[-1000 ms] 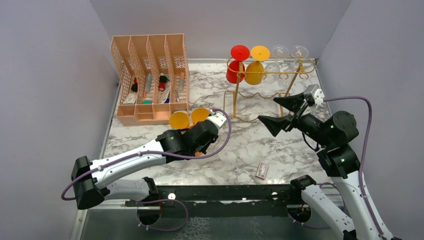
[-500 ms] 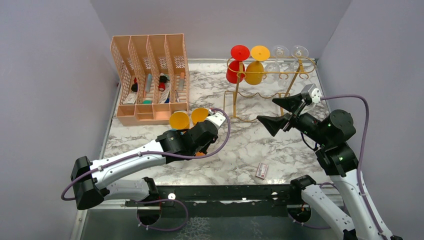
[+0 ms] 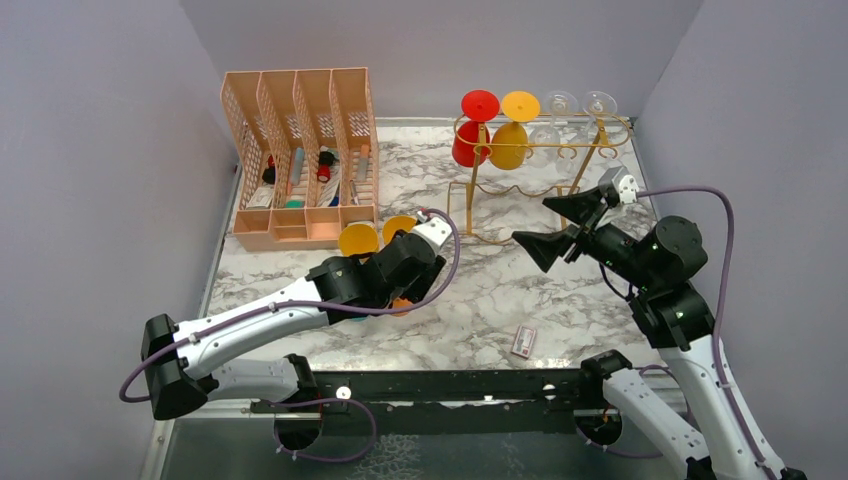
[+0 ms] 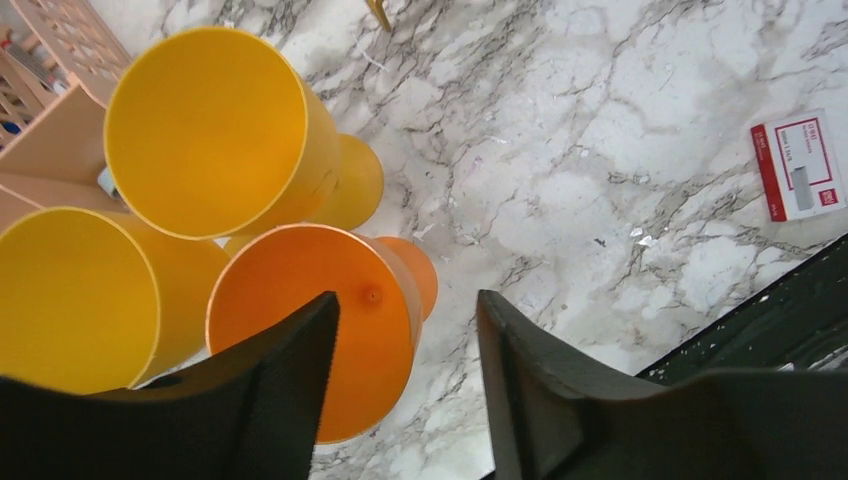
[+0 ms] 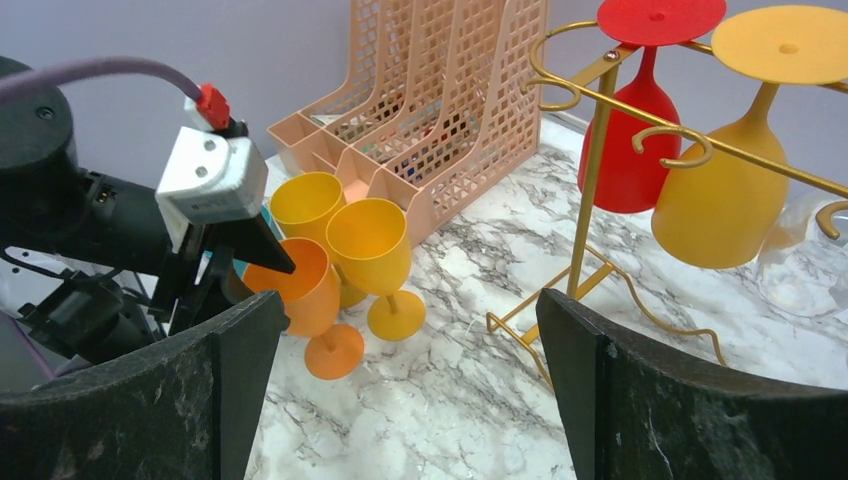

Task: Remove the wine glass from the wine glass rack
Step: Place the wine glass at the center of the board, then pick up the wine glass from the wine rack.

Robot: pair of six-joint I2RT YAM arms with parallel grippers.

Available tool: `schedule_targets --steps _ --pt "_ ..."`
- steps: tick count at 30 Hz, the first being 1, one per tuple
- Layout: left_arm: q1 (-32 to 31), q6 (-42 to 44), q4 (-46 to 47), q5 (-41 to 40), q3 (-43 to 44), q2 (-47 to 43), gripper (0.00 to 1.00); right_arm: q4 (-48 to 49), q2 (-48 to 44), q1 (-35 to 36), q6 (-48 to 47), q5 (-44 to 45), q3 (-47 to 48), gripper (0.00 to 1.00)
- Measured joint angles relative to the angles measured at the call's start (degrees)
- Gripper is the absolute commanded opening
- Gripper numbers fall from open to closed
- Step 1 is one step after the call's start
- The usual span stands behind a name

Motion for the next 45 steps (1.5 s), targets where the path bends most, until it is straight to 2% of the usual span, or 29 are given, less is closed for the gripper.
schedule_targets --steps 7,11,15,19,24,31,34,39,45 --pt "0.0 0.3 -0.6 -1.6 3.2 -1.8 0.87 0.1 1.1 0.0 2.5 2.5 0.7 1.00" --pt "0.5 0.7 -0.4 -3.4 5.7 -2.0 0.99 0.8 3.2 0.0 4.3 7.2 4.9 1.00" --pt "3.6 1.4 1.4 -3.4 6.9 -3.5 0.99 -2.6 10.1 0.0 5.8 13.9 16.6 1.00" --pt "11.0 1.4 2.9 -1.0 6.9 -6.2 0.99 -6.7 19.8 0.0 6.4 19.4 28.8 1.00" --pt "21.1 1.0 4.2 4.0 6.9 -7.5 0.99 -11.8 28.4 0.0 7.1 21.4 34.7 1.00" --pt "30.2 -0.3 3.7 9.0 7.7 -6.7 0.99 -17.8 37.5 -0.2 7.8 25.7 43.4 0.99" --pt "32.2 -1.2 2.5 8.9 7.8 -8.1 0.99 -18.5 39.3 -0.7 7.4 25.5 46.9 0.93" --pt "32.4 -2.5 1.5 8.7 7.2 -11.9 0.99 -17.9 40.5 -1.2 8.7 17.1 47.6 0.72" --pt "32.4 -3.5 1.0 10.0 5.9 -15.0 0.99 -15.8 44.3 -1.1 15.6 8.3 46.8 0.61"
